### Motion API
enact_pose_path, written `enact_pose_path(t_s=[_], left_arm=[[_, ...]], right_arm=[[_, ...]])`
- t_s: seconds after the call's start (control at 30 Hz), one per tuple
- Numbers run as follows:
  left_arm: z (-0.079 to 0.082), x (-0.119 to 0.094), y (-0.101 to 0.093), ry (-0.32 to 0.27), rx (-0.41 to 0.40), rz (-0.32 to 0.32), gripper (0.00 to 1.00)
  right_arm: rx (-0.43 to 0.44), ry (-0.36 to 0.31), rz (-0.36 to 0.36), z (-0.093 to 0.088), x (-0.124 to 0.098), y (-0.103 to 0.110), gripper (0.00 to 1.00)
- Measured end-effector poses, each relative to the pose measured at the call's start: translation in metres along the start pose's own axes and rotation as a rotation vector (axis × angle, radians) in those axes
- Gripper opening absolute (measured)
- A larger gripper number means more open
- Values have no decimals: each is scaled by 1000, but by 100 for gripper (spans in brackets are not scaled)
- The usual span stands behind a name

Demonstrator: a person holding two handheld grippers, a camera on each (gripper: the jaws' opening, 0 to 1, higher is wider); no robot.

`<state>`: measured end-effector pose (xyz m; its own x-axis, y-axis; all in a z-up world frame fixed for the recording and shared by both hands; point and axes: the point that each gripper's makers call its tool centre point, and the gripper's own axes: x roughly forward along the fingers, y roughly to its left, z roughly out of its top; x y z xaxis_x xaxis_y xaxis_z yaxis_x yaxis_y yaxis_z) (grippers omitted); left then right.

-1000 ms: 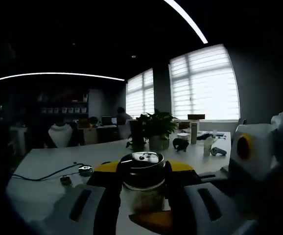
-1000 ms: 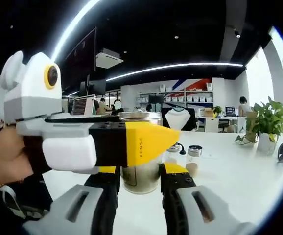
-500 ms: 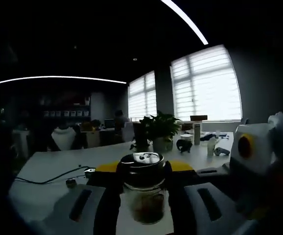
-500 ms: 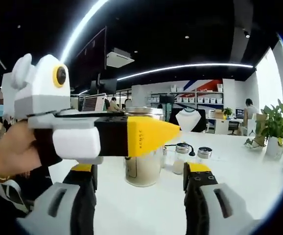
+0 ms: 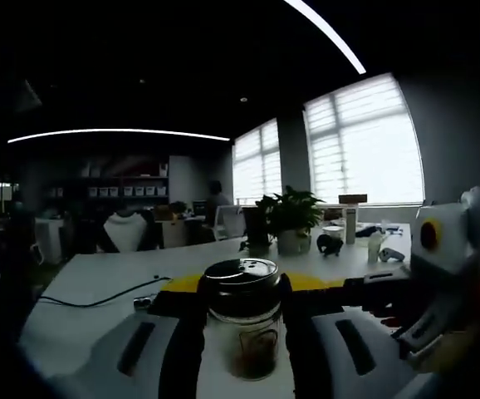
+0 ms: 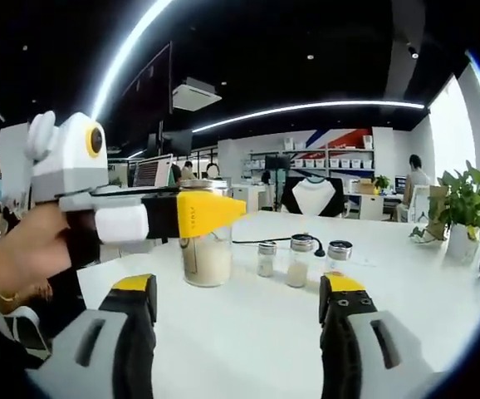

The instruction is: Rotate the seasoning bottle until the label or dispensing opening points toward the visible target arrow and the bottle remains upright within the marked orientation range

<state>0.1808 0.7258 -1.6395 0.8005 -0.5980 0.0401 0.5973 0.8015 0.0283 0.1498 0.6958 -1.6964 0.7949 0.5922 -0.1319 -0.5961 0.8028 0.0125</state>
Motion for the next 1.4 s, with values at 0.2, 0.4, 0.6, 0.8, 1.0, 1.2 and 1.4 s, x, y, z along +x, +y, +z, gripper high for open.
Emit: enact_pose_path(t_s=[0.2,0.4,0.6,0.8,1.0,1.2,1.4], left_arm=[[-11,-8,21,26,-3,44,37],[-19,-21,39,41,0,87,37],[-35,-35,69,34,2,154,37],[-51,-51,88,60,6,185,37],[-68,-68,108,81,8,229,37],[-70,-79,125,37,48,267,37],[-85,-85,142,48,29,301,37]], right_arm=[[13,8,7,-3,-1,1,80],[18,25,4,-9,0,0,79],[18,37,-1,-10,1,-3,78],[11,44,-4,-10,2,-5,77],[8,69,-11,-16,-1,-9,76],[-1,89,-14,-22,-4,-13,76],[8,95,-18,-23,-5,-14,75]])
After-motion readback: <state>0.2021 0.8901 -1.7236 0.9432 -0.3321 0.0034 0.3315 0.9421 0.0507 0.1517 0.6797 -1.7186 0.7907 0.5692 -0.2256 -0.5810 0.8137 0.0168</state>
